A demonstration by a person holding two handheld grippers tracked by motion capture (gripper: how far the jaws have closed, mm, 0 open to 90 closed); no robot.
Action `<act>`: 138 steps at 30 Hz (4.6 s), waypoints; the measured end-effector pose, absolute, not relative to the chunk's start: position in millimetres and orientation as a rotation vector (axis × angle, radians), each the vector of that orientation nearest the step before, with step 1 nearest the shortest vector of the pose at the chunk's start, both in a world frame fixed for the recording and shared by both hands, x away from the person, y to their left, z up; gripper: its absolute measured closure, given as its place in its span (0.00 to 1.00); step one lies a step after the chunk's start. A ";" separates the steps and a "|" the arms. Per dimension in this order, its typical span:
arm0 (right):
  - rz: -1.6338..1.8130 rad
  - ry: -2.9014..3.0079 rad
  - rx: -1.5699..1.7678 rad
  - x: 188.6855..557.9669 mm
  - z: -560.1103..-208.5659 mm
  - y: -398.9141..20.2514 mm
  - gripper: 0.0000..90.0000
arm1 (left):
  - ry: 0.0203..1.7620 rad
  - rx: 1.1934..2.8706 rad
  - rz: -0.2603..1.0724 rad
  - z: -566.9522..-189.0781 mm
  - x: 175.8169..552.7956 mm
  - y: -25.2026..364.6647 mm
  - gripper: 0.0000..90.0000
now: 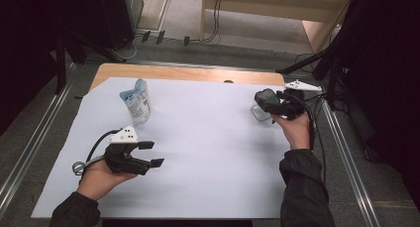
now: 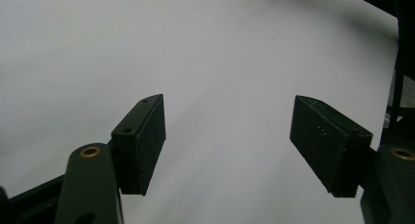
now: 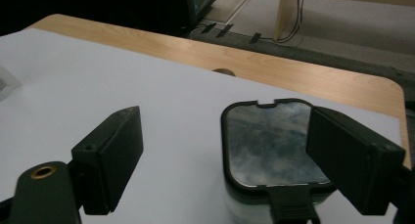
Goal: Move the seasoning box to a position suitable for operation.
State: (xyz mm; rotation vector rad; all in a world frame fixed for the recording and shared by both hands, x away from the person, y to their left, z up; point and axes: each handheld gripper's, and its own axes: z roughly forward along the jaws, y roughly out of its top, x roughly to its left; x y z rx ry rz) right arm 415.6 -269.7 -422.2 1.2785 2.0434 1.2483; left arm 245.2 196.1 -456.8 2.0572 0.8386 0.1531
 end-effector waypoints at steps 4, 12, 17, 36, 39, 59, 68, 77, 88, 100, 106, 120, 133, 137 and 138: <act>1.254 2.026 1.305 423.7 -424.6 -275.4 0.17 | 0.847 2.068 0.160 -458.6 241.4 197.8 0.34; 1.207 2.017 1.376 441.6 -443.0 -281.1 0.17 | 0.872 2.065 0.164 -460.8 235.9 202.3 0.34; 1.185 2.023 1.393 448.9 -453.1 -284.7 0.17 | 0.883 2.070 0.162 -463.9 233.2 204.2 0.34; 1.106 2.055 1.437 460.2 -486.5 -275.3 0.15 | 0.887 2.066 0.157 -465.3 231.9 203.9 0.34; 1.118 2.048 1.411 459.7 -489.1 -275.7 0.15 | 0.898 2.062 0.158 -465.6 232.2 204.4 0.34; 1.039 2.060 1.347 454.5 -491.0 -274.3 0.18 | 0.913 2.038 0.158 -466.3 235.3 206.8 0.34; 1.090 2.045 1.320 437.2 -475.6 -272.6 0.18 | 0.918 2.035 0.153 -465.2 239.9 203.2 0.34; 1.127 2.080 1.288 412.7 -464.4 -259.1 0.18 | 0.916 2.044 0.149 -464.5 248.4 197.2 0.34; 1.130 2.153 1.221 381.5 -458.2 -232.8 0.18 | 0.877 2.057 0.128 -462.5 258.4 187.6 0.36; 1.159 2.190 1.199 358.3 -456.4 -220.1 0.18 | 0.852 2.037 0.064 -462.5 269.1 178.4 0.39; 1.163 2.228 1.168 346.7 -458.0 -205.4 0.18 | 0.844 2.041 0.058 -464.3 273.5 173.4 0.39; 1.176 2.314 1.086 320.0 -464.6 -169.9 0.18 | 0.836 2.057 0.087 -466.6 281.6 166.3 0.39; 1.172 2.403 1.025 308.6 -483.7 -128.1 0.18 | 0.845 2.044 0.131 -467.5 283.0 167.4 0.41; 1.171 2.426 0.992 307.3 -489.1 -115.5 0.18 | 0.849 2.044 0.133 -468.2 282.1 168.1 0.41; 1.171 2.426 0.992 307.3 -489.1 -115.5 0.18 | 0.849 2.044 0.133 -468.2 282.1 168.1 0.41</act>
